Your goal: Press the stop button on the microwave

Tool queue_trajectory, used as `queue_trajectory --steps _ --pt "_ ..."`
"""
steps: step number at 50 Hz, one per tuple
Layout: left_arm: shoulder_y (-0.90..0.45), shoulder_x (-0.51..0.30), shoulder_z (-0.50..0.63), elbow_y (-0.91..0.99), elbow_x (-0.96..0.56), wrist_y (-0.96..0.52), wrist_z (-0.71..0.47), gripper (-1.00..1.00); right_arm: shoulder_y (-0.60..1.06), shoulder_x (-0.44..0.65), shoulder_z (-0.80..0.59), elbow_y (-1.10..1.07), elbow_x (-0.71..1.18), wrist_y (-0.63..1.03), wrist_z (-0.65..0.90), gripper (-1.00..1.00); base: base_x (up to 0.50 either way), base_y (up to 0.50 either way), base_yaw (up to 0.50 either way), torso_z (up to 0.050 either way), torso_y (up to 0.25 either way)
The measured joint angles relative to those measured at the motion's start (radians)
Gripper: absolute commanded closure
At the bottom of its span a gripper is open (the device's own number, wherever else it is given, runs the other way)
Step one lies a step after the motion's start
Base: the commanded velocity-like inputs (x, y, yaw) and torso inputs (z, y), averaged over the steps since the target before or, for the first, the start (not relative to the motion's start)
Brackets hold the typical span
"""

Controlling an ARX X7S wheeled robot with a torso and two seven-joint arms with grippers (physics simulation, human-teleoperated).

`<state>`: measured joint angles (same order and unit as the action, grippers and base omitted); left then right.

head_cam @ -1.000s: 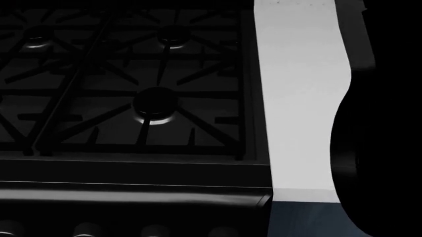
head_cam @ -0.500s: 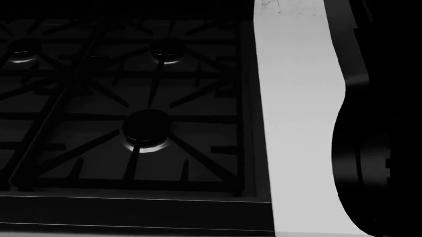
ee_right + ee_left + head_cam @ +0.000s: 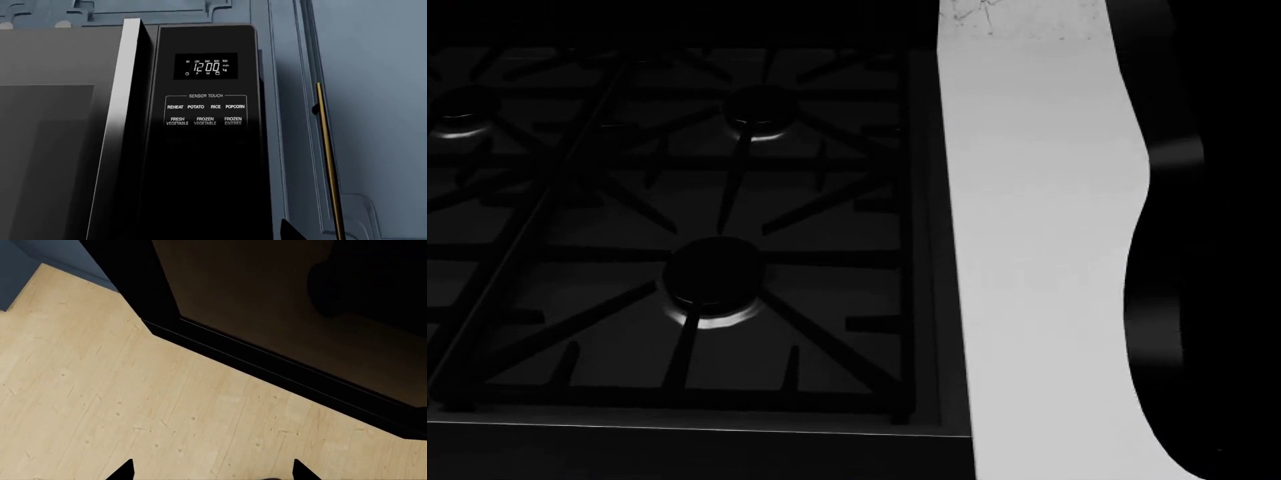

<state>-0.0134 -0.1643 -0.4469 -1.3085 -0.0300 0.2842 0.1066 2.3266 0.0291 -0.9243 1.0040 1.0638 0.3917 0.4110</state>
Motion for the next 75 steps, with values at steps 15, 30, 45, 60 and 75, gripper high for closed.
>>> queue_trajectory --steps 15,30,45,60,75 --pt "-0.002 0.0 0.001 0.002 0.0 0.0 0.0 -1.0 0.001 0.001 0.056 -0.041 -0.044 0.012 0.003 -1.0 0.21 -0.04 0.0 0.0 0.0" --pt "-0.001 0.0 0.001 0.002 0.0 0.0 0.0 -1.0 -0.015 -0.001 0.058 -0.051 -0.063 0.01 0.005 -1.0 0.17 -0.02 0.0 0.0 0.001" --pt "0.0 0.0 0.0 0.0 0.0 0.0 0.0 -1.0 -0.024 0.021 0.06 -0.102 -0.056 0.044 0.032 -1.0 0.0 0.0 0.0 0.0 0.0" --pt "0.0 0.0 0.0 0.0 0.0 0.0 0.0 -1.0 -0.019 0.102 0.089 -0.328 0.034 0.24 0.159 1.0 0.0 0.0 0.0 0.0 0.0" --pt "0.0 0.0 0.0 0.0 0.0 0.0 0.0 -1.0 -0.029 0.172 0.155 -0.562 0.156 0.41 0.307 1.0 0.0 0.0 0.0 0.0 0.0"
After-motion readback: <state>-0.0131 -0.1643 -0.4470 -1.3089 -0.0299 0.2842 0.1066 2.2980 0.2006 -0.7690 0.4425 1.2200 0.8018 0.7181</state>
